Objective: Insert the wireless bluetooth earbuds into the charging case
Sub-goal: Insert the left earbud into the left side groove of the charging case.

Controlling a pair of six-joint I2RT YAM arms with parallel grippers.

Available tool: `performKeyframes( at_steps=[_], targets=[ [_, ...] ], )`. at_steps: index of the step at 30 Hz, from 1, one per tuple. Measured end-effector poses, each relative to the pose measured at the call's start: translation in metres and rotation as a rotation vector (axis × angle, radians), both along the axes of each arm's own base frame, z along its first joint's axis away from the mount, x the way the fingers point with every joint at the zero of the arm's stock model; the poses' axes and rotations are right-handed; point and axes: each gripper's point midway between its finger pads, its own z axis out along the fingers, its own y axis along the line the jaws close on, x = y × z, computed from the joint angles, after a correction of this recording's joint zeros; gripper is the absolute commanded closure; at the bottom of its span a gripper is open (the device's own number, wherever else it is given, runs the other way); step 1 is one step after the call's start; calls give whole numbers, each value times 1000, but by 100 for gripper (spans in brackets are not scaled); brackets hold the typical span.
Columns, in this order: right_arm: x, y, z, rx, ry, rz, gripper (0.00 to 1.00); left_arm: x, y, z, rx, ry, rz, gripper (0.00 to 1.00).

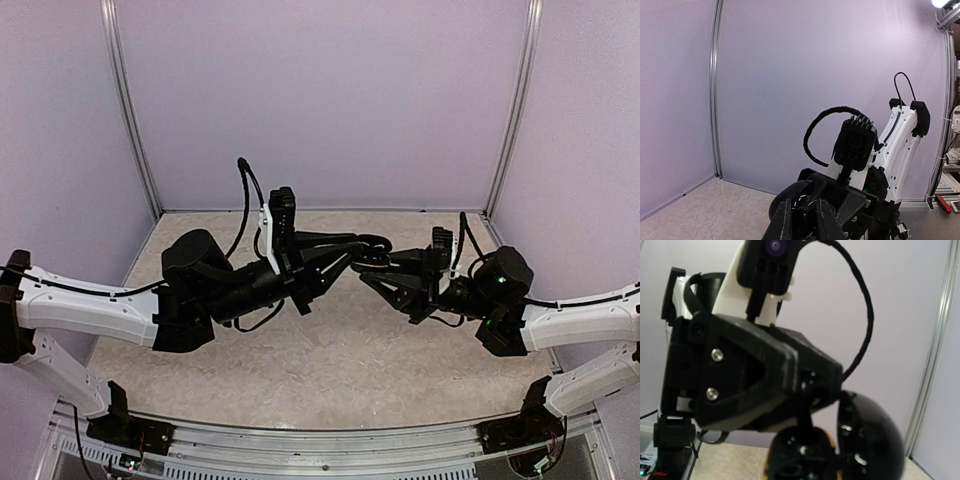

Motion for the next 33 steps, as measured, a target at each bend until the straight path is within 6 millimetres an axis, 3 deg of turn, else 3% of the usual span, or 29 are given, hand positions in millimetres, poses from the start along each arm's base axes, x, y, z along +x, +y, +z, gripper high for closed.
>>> performKeyframes(
  at_steps=[26,33],
  targets=[
    [9,-1,-1,-2,-4,-52,100,17,2,-8,1,103,60,85],
    [11,-2,0,1,-18,-70,100,22,1,-11,23,126,80,75]
  ],
)
